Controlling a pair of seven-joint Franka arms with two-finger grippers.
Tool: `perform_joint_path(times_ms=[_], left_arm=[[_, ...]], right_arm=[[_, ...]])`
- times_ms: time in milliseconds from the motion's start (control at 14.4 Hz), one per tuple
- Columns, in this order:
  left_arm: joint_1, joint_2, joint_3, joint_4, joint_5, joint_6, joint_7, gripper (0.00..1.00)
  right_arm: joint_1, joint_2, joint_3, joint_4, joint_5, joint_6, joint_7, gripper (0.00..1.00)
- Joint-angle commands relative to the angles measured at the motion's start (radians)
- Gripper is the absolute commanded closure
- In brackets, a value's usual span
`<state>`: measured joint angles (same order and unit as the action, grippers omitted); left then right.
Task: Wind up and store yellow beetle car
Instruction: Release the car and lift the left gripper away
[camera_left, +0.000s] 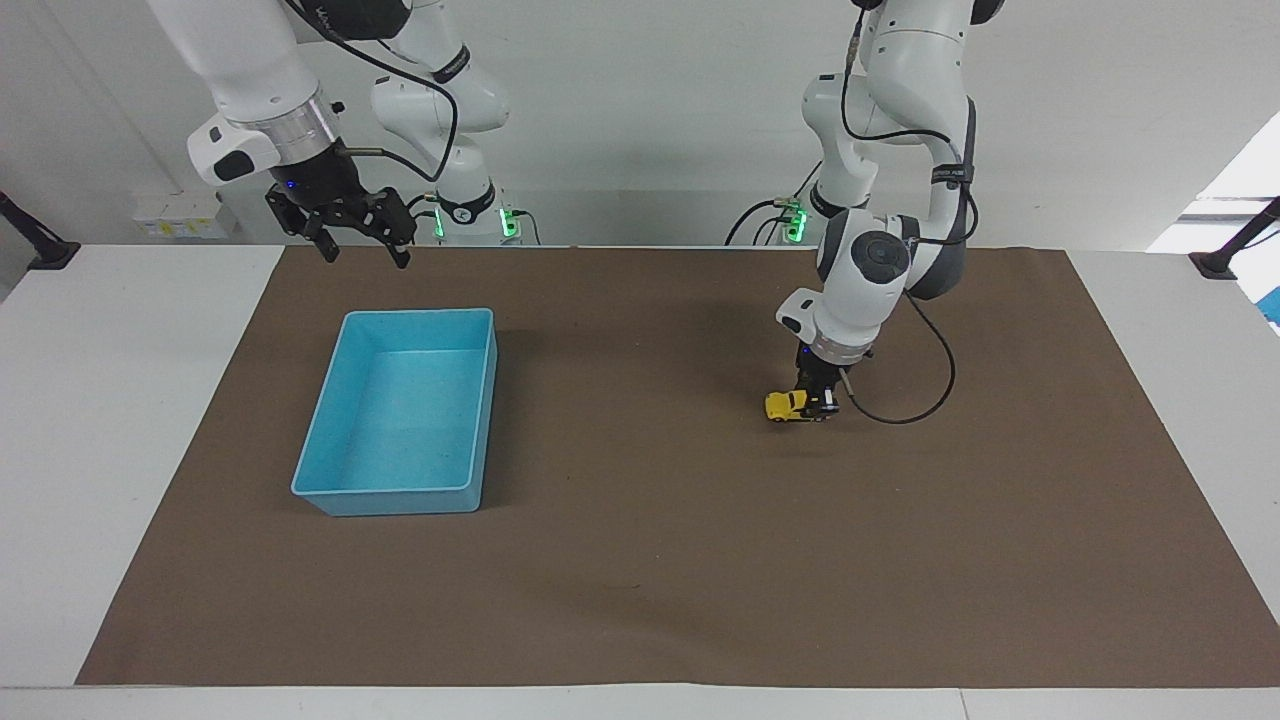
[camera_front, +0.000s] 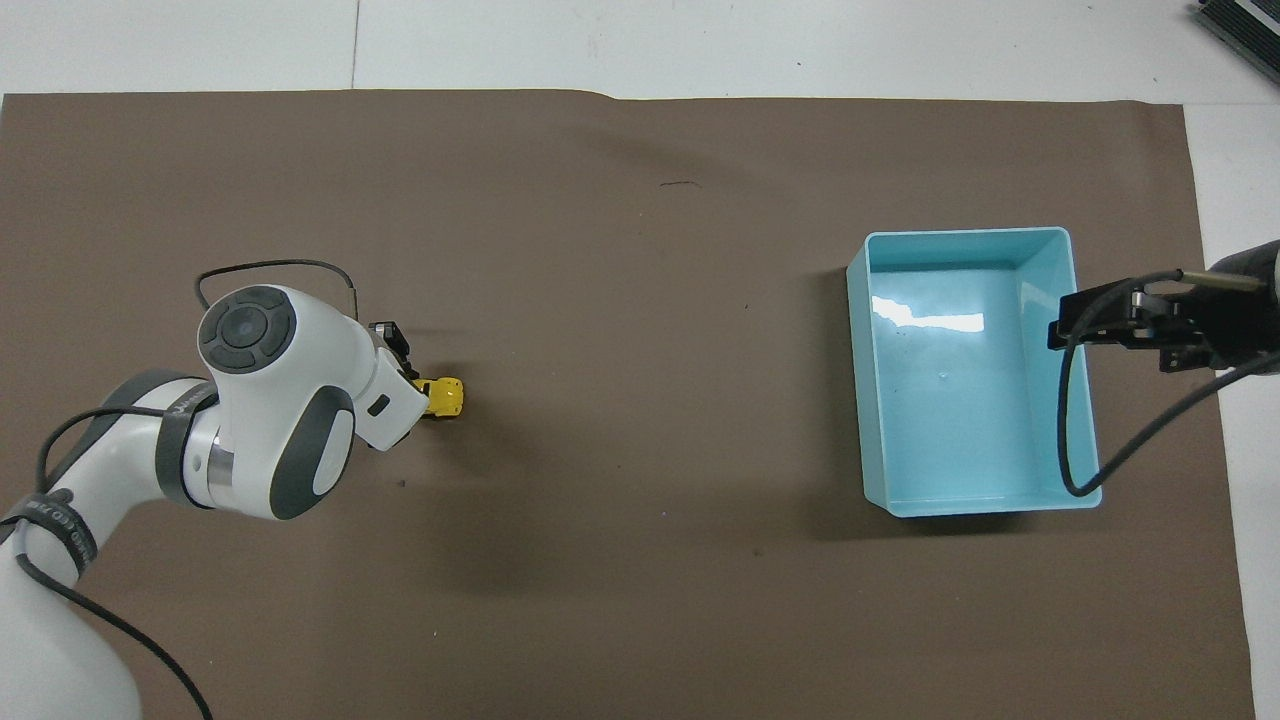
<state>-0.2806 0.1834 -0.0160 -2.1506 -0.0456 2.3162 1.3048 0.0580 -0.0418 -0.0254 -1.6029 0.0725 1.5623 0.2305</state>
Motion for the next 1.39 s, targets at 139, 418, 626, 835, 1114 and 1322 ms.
perform_joint_path(times_ms=[139,418,626,835,1114,1322], left_arm=[[0.038,-0.047,0.005,0.055,0.020,-0.110,0.010,0.00],[0.060,-0.104,0.005,0.061,0.020,-0.112,-0.146,0.00],[0.063,-0.110,0.011,0.107,0.020,-0.119,-0.397,0.00],[0.089,-0.105,0.011,0.181,0.020,-0.181,-0.655,0.00],[0.133,-0.102,0.011,0.299,0.020,-0.271,-1.115,0.00],[0.167,-0.114,0.011,0.372,0.020,-0.357,-1.257,0.00]], right_arm=[[-0.013,-0.024,0.002,-0.029,0.023,0.018,-0.030,0.00],[-0.013,-0.024,0.002,-0.029,0.023,0.018,-0.098,0.00],[-0.013,-0.027,0.002,-0.037,0.014,0.016,-0.199,0.00],[-0.004,-0.068,0.008,-0.093,0.004,0.016,-0.428,0.00],[0.029,-0.110,0.019,-0.155,-0.016,0.012,-0.693,0.00],[0.052,-0.119,0.019,-0.176,-0.040,0.018,-0.928,0.00]])
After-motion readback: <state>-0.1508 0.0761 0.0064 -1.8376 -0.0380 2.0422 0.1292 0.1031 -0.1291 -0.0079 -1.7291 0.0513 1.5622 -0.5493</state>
